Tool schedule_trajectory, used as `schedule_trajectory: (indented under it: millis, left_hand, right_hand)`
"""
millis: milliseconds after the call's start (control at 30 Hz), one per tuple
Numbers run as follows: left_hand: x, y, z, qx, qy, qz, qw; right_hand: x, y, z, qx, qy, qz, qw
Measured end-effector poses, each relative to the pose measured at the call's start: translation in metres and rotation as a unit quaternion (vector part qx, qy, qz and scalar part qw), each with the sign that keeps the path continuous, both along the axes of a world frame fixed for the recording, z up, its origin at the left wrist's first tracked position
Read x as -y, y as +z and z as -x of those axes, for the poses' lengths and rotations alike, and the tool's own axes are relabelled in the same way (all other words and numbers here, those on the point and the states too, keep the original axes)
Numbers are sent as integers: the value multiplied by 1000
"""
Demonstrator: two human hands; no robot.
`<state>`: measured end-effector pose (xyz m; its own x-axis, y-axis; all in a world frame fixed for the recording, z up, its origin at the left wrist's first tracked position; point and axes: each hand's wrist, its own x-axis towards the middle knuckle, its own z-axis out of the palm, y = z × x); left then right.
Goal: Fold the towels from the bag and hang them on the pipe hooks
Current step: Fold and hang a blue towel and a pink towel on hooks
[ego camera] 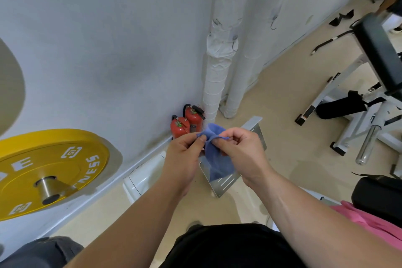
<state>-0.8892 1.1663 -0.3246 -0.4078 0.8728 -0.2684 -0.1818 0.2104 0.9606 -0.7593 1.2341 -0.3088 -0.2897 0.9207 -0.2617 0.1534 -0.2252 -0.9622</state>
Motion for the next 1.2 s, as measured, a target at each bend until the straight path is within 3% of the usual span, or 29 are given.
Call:
schedule_trajectory:
  millis: [433, 567, 667, 800, 1100, 1200]
  left_hand:
    - [4, 8, -6, -136, -45, -29, 989]
    - [2, 13, -5, -144, -28, -32, 989]
    - [-4, 18, 0, -157, -24, -55, 986]
    - [-20, 27, 8, -129, 13, -35, 991]
    - [-52, 52, 5, -172, 126, -63, 975]
    - [-60, 52, -1, -181, 209, -44, 960]
  right_hand:
    - [-1, -3, -7, 42, 10, -13, 999]
    - [-8, -5, -9, 95, 52, -94, 990]
    - [-22, -9, -19, 169, 161, -184, 955]
    - [-46, -30, -35, 253, 290, -291, 876]
    - [-128, -51, -79, 374, 349, -385, 768]
    - [-165, -51, -100, 371, 354, -378, 771]
